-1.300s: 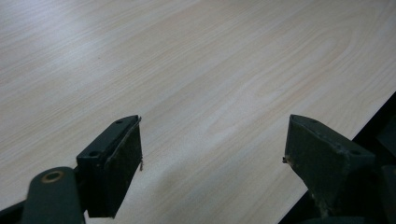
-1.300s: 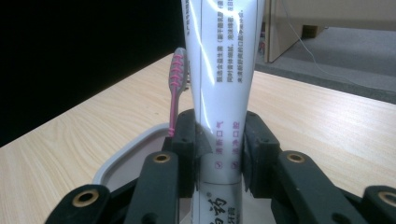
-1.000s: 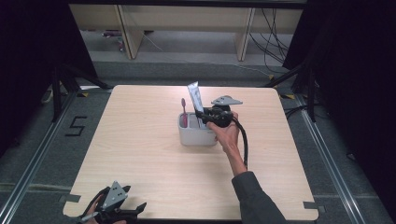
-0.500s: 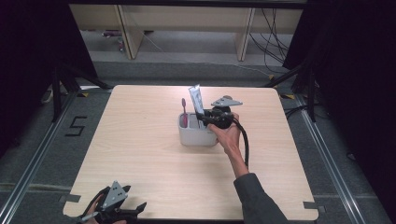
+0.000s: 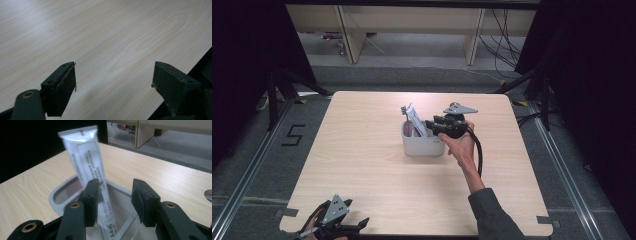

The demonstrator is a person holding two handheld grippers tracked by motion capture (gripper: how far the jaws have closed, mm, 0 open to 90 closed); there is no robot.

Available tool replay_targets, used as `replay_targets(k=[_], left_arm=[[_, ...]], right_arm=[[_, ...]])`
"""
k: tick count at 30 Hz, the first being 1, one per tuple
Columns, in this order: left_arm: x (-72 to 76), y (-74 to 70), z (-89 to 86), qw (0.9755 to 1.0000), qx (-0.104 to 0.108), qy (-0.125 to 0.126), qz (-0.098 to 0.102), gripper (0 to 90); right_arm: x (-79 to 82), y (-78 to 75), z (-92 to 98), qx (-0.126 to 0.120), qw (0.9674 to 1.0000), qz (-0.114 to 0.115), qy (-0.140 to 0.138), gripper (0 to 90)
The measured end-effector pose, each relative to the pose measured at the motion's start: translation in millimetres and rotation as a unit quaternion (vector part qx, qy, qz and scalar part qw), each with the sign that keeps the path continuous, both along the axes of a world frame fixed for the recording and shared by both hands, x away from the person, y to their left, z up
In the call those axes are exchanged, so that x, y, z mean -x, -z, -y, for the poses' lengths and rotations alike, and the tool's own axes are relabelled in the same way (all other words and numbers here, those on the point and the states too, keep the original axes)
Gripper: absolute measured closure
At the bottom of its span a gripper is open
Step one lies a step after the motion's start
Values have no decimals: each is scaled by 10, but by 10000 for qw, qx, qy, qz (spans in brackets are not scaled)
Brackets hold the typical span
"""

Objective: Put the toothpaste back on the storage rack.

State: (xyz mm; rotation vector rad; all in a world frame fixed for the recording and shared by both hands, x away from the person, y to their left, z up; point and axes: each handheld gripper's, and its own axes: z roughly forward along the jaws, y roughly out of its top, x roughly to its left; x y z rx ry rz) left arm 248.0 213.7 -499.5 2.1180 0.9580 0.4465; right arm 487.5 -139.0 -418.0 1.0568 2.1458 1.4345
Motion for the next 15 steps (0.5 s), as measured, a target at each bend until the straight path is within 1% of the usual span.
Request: replay_targets(k=[2, 3, 4, 5, 7, 8, 9, 10, 12, 13, 14, 15], left_arm=[[-3, -5, -2, 10000, -33, -2, -27, 184], [-3, 10, 3, 10000, 9, -4, -11, 184], [1, 10, 4, 10000, -12, -9, -12, 185], [-5, 18, 7, 10000, 35, -1, -2, 184], [-11, 5, 2, 10000, -15, 34, -18, 184], [-6, 9, 6, 10000, -6, 11, -13, 184], [1, 13, 8, 10000, 4, 0, -24, 184], [1, 13, 7, 10000, 3, -1, -26, 184], [-11, 8, 3, 10000, 2, 25, -12, 184], [-11, 4, 2, 10000, -19, 24, -27, 184], [-7, 10, 5, 10000, -9, 12, -17, 184], [0, 13, 6, 10000, -8, 6, -19, 185]], right_arm=[[26, -7, 32, -103, 9999, -101, 28, 565], [28, -2, 47, -118, 9999, -60, 49, 560], [34, 0, 72, -109, 9999, -37, 21, 554], [39, -6, 88, -93, 9999, -50, -12, 548], [55, -14, 116, -133, 9999, -62, -33, 545], [64, -21, 130, -134, 9999, -59, -19, 544], [85, -32, 146, -184, 9998, -91, 24, 543], [85, -41, 169, -155, 9999, -25, -30, 538], [111, -64, 197, -109, 9999, -21, -8, 535], [117, -65, 208, -144, 9999, 14, 0, 532], [123, -67, 220, -141, 9999, -5, -23, 527], [146, -73, 226, -160, 9998, -115, 35, 527]])
